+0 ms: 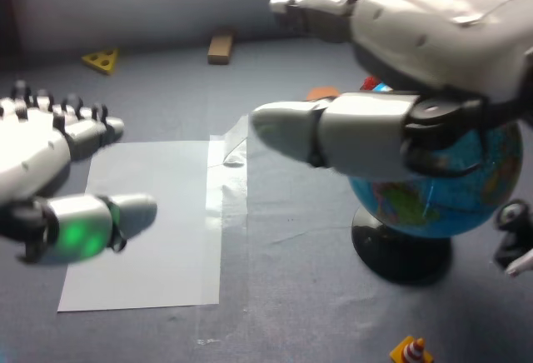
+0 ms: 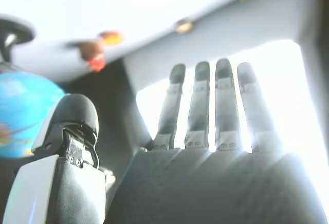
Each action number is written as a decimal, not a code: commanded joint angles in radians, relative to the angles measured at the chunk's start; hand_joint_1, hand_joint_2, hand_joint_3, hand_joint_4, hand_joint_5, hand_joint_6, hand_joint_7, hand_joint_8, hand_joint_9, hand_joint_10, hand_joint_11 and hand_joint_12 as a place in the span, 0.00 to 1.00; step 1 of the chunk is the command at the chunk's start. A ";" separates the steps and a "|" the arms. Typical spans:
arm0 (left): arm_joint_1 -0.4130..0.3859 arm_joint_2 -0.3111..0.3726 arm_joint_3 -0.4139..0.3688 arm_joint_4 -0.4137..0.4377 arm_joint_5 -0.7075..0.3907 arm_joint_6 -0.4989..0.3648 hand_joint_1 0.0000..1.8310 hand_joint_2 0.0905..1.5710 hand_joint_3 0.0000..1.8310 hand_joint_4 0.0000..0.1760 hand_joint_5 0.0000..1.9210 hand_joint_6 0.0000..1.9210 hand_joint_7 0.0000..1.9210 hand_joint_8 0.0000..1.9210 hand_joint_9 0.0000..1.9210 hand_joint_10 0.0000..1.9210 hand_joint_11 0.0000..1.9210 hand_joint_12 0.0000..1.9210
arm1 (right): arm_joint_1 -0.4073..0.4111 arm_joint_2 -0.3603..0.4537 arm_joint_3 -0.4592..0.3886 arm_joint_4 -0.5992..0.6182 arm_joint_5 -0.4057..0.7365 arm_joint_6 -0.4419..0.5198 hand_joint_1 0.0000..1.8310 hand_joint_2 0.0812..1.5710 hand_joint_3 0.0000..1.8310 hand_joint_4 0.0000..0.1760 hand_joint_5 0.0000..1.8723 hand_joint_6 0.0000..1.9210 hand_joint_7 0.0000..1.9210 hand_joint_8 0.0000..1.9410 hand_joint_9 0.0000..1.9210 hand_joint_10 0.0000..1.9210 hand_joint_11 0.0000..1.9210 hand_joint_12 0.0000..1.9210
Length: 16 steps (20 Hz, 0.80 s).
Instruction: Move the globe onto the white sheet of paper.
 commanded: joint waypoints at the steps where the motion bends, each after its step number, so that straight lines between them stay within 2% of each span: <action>1: 0.017 -0.010 0.001 0.079 -0.113 -0.058 0.00 0.75 0.00 0.14 0.07 0.00 0.06 0.00 0.05 0.00 0.00 0.09 | 0.012 0.023 0.007 -0.084 0.050 0.012 0.02 0.71 0.00 0.00 0.13 0.00 0.12 0.00 0.10 0.00 0.00 0.15; 3: 0.124 -0.049 0.001 0.200 -0.186 -0.204 0.00 0.75 0.00 0.14 0.07 0.00 0.05 0.00 0.05 0.00 0.00 0.08 | 0.010 0.083 0.037 -0.084 0.172 0.032 0.02 0.71 0.00 0.00 0.13 0.00 0.12 0.00 0.10 0.00 0.00 0.15; 6: 0.264 -0.119 0.006 0.360 -0.318 -0.391 0.00 0.75 0.00 0.14 0.07 0.00 0.05 0.00 0.05 0.00 0.00 0.07 | 0.011 0.149 0.068 -0.084 0.277 0.057 0.02 0.71 0.00 0.00 0.13 0.00 0.12 0.00 0.10 0.00 0.00 0.14; 7: 0.303 -0.146 0.005 0.385 -0.354 -0.418 0.00 0.75 0.00 0.14 0.07 0.00 0.05 0.00 0.05 0.00 0.00 0.07 | 0.008 0.166 0.086 -0.084 0.296 0.070 0.02 0.71 0.00 0.00 0.12 0.00 0.12 0.00 0.10 0.00 0.00 0.14; 9: 0.337 -0.168 0.001 0.415 -0.368 -0.410 0.00 0.75 0.00 0.14 0.07 0.00 0.05 0.00 0.05 0.00 0.00 0.07 | -0.003 0.184 0.103 -0.131 0.353 0.002 0.02 0.71 0.00 0.00 0.12 0.00 0.11 0.00 0.10 0.00 0.00 0.14; 10: 0.353 -0.175 0.002 0.434 -0.372 -0.412 0.00 0.75 0.00 0.14 0.07 0.00 0.05 0.00 0.05 0.00 0.00 0.08 | -0.006 0.195 0.114 -0.163 0.404 0.000 0.02 0.71 0.00 0.00 0.12 0.00 0.11 0.00 0.10 0.00 0.00 0.14; 12: 0.382 -0.193 0.009 0.452 -0.399 -0.422 0.00 0.75 0.00 0.13 0.07 0.00 0.05 0.00 0.05 0.00 0.00 0.08 | -0.007 0.217 0.136 -0.175 0.488 0.039 0.02 0.71 0.00 0.00 0.11 0.00 0.11 0.00 0.09 0.00 0.00 0.13; 16: 0.449 -0.240 0.039 0.492 -0.472 -0.484 0.00 0.75 0.00 0.12 0.07 0.00 0.04 0.00 0.04 0.00 0.00 0.04 | -0.002 0.231 0.157 -0.197 0.590 0.041 0.02 0.71 0.00 0.00 0.10 0.00 0.10 0.00 0.08 0.00 0.00 0.10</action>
